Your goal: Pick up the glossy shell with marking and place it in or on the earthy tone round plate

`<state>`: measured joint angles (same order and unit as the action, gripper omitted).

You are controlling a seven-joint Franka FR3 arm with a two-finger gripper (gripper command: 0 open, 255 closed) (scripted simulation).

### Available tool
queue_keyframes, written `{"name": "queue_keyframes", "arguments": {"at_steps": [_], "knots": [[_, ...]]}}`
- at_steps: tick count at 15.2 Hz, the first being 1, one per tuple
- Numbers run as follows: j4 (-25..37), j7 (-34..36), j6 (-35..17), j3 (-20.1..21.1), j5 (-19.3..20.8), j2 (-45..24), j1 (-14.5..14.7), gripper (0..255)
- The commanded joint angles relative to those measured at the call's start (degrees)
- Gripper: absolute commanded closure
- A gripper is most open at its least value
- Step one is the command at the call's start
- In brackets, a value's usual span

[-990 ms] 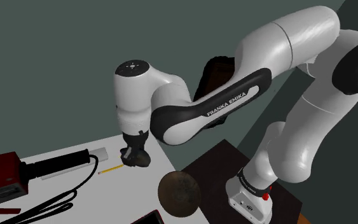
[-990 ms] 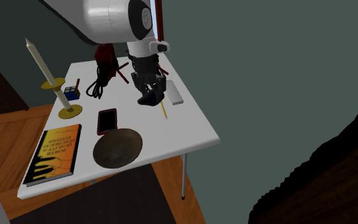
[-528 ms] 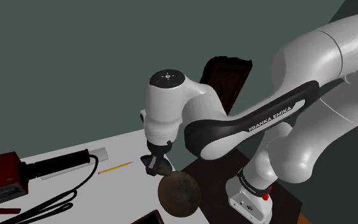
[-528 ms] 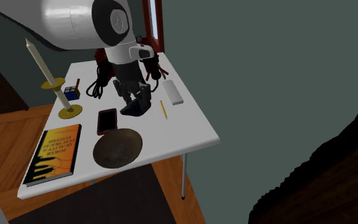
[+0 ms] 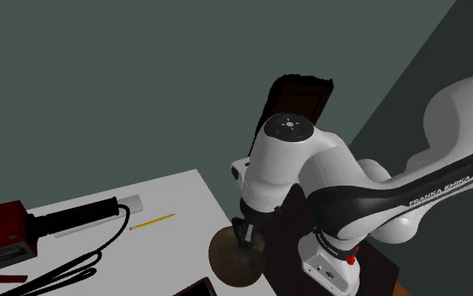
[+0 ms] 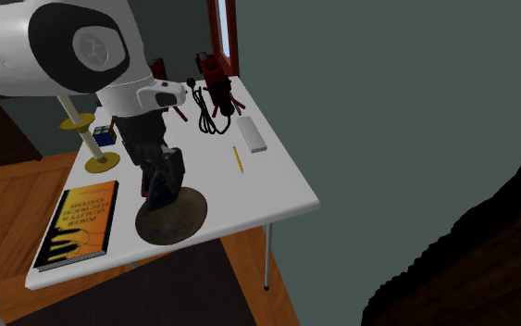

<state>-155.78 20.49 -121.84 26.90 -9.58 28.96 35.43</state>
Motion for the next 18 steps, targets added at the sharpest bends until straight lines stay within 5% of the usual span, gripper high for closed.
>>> {"name": "queue_keyframes", "arguments": {"at_steps": [1,15,18], "knots": [[-2.3,0.2,0.6,0.1,-1.5,2.8,1.6,255],[-6.8,3.0,-14.6,4.1,-0.2,-8.0,-0.6,255],[-6.8,3.0,-14.6,4.1,-0.2,-8.0,-0.6,255]]}}
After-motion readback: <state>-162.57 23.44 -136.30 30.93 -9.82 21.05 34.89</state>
